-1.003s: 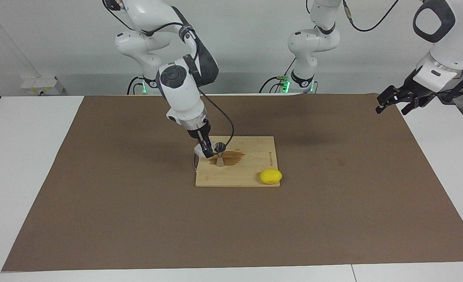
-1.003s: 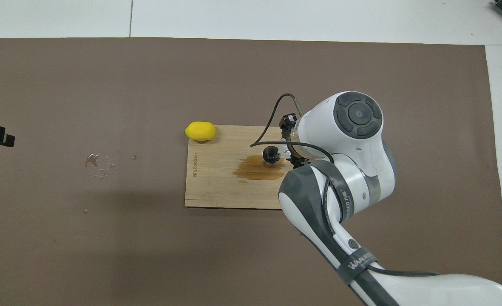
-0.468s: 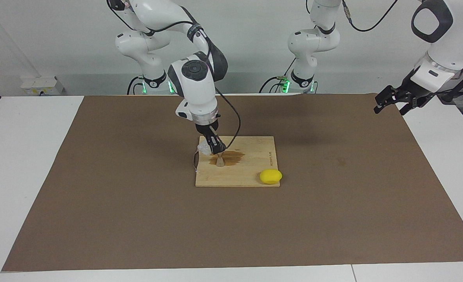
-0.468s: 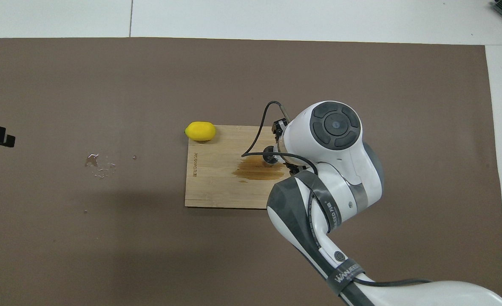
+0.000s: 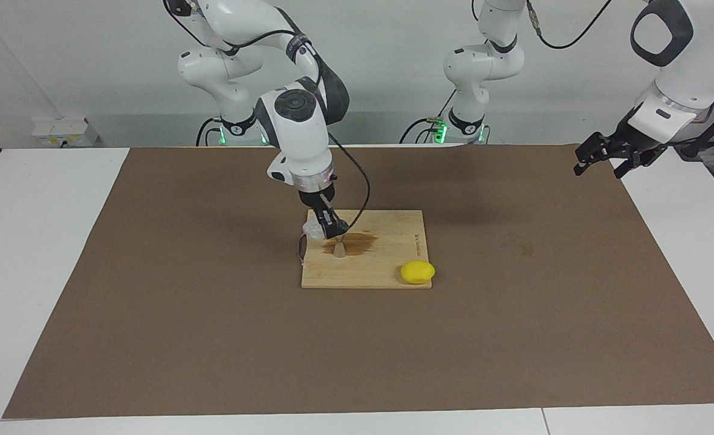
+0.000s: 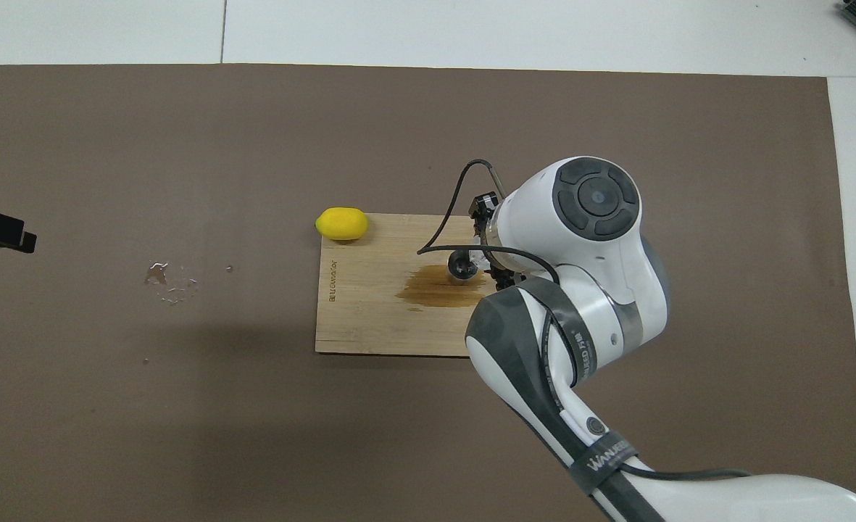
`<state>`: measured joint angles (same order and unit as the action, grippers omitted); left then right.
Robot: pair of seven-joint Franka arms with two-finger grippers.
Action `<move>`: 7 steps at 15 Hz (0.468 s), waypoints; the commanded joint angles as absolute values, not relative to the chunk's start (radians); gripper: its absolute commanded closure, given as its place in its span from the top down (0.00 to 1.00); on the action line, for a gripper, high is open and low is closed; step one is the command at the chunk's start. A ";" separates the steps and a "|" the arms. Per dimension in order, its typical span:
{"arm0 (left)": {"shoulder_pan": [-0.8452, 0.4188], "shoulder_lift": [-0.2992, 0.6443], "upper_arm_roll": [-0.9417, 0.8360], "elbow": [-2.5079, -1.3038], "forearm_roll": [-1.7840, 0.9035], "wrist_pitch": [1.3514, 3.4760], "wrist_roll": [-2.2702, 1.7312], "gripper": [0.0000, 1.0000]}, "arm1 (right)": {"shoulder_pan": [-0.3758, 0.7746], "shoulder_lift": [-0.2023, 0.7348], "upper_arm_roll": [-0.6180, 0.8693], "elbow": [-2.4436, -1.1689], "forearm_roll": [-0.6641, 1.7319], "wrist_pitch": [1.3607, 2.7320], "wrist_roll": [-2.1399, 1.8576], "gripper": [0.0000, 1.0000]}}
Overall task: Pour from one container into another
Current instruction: 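Tilt the glass cup with the right gripper over the metal cup, then carry the glass cup back toward its starting spot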
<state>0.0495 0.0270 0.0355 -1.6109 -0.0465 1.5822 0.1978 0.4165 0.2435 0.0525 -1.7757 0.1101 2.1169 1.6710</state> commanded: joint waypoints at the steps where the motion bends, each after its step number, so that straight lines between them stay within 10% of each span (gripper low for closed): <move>1: 0.029 -0.009 0.048 -1.655 -0.018 1.601 0.173 1.00 | 0.402 0.252 0.060 -1.755 0.182 2.094 1.687 0.00; 7: 0.029 -0.009 0.067 -1.637 -0.018 1.585 0.173 1.00 | 0.279 0.244 0.061 -1.810 0.455 2.118 1.614 0.00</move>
<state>0.0433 0.0227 0.0530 -1.6135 -0.0405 1.5828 0.1875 0.3286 0.2467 0.0516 -1.7844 0.3586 2.1162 1.6605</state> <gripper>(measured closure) 0.000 0.515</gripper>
